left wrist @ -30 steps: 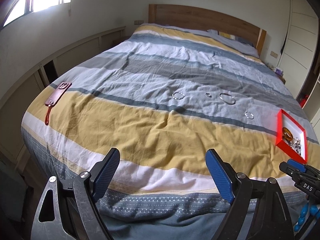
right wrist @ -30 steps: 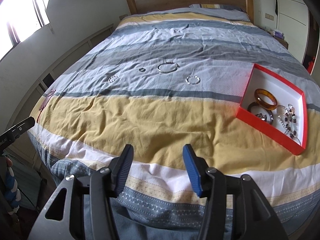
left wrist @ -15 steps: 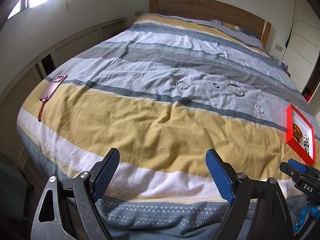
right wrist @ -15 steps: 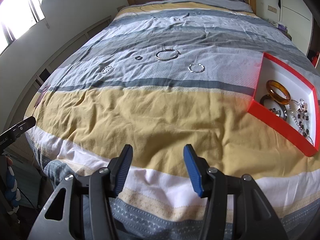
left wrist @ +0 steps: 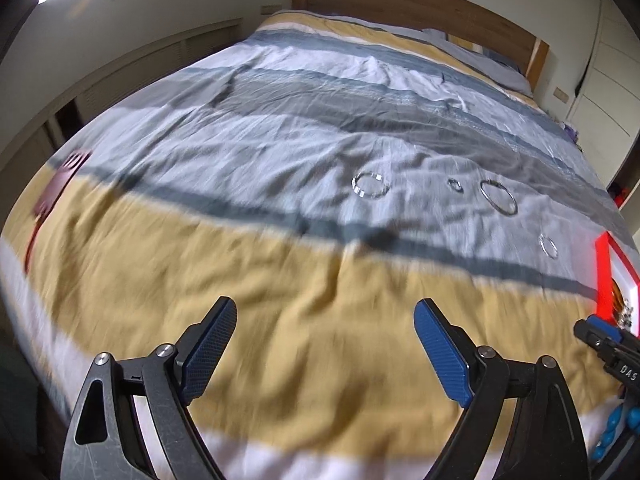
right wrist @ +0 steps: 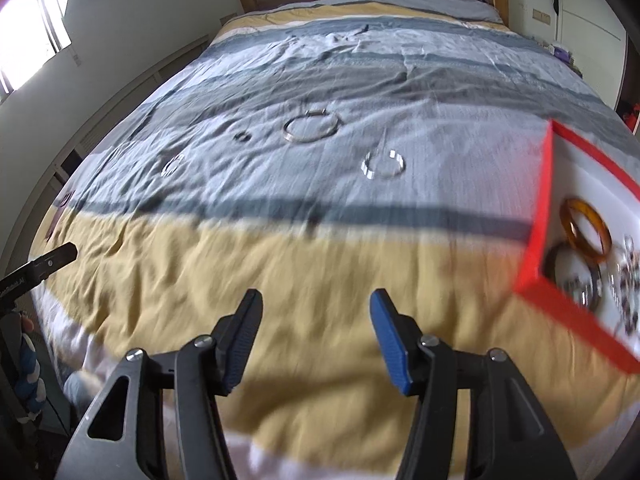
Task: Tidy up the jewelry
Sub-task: 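Lower the left tool onto the twisted silver hoop and close on it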
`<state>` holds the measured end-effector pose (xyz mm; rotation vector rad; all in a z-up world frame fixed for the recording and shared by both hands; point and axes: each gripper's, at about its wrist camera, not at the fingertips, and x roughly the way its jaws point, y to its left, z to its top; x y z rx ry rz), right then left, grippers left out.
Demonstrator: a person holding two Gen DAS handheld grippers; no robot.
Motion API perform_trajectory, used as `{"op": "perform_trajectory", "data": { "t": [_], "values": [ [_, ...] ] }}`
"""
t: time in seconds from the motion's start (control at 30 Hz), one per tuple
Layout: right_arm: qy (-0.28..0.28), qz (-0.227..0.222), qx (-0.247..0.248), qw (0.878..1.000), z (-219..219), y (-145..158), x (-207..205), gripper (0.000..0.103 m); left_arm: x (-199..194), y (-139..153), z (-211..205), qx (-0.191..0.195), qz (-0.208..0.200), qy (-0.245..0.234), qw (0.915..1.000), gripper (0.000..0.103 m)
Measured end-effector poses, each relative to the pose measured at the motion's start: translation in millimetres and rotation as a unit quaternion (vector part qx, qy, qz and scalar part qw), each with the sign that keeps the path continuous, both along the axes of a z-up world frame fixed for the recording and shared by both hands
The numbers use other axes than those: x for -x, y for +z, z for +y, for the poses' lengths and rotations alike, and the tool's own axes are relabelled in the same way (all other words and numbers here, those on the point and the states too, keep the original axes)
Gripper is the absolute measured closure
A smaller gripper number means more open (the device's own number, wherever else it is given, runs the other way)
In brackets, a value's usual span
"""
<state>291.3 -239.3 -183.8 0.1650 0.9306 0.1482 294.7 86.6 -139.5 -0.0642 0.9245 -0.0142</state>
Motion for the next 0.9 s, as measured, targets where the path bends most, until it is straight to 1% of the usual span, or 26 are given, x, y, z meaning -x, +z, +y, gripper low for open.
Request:
{"op": "perform_trajectory", "data": {
  "t": [0.17,0.27,0.33,0.43,0.6,0.67,0.73,0.77,0.8,0.83,0.87,0.9],
  "values": [
    [-0.017,-0.018,0.009,1.000,-14.5,-1.7,-49.2,0.045,-58.7,-13.4,-15.2,-0.008,-0.007,-0.020,0.9997,0.013],
    [-0.026,-0.019,0.017,0.999,-23.7,-10.2,-77.1,0.045,-91.4,-25.9,-22.8,-0.014,-0.005,-0.027,0.9995,0.013],
    [-0.037,-0.013,0.013,0.999,-31.6,-20.2,-93.5,0.044,-111.1,-35.2,-28.6,-0.019,-0.001,-0.030,0.9994,0.013],
    [-0.045,-0.007,0.008,0.999,-37.7,-31.8,-108.5,0.044,-135.3,-49.6,-34.4,-0.032,0.006,-0.031,0.9990,0.013],
    [-0.035,-0.016,0.011,0.999,-37.2,-39.3,-119.4,0.044,-157.1,-67.0,-36.6,-0.030,0.015,-0.030,0.9990,0.014],
    [-0.033,-0.018,0.015,0.999,-35.9,-41.9,-120.5,0.044,-158.3,-69.2,-36.5,-0.025,0.011,-0.032,0.9991,0.018],
    [-0.032,-0.022,0.020,0.999,-34.0,-43.6,-120.3,0.045,-157.1,-69.6,-37.0,-0.020,0.006,-0.038,0.9990,0.033],
    [-0.030,-0.024,0.021,0.999,-33.5,-43.7,-119.8,0.047,-156.2,-68.6,-37.9,-0.017,0.003,-0.044,0.9989,0.038],
    [-0.026,-0.025,0.019,0.999,-32.7,-43.6,-119.2,0.051,-155.8,-68.3,-38.6,-0.016,0.001,-0.048,0.9987,0.046],
    [-0.024,-0.024,0.018,0.999,-32.1,-43.5,-119.0,0.063,-156.1,-68.0,-39.2,-0.015,0.000,-0.052,0.9985,0.055],
    [-0.022,-0.022,0.015,0.999,-32.0,-43.2,-118.6,0.065,-155.6,-67.4,-40.2,-0.013,0.000,-0.056,0.9983,0.059],
    [-0.022,-0.022,0.013,0.999,-31.7,-42.5,-117.5,0.065,-154.2,-66.6,-41.0,-0.013,0.001,-0.058,0.9982,0.061]
  ]
}}
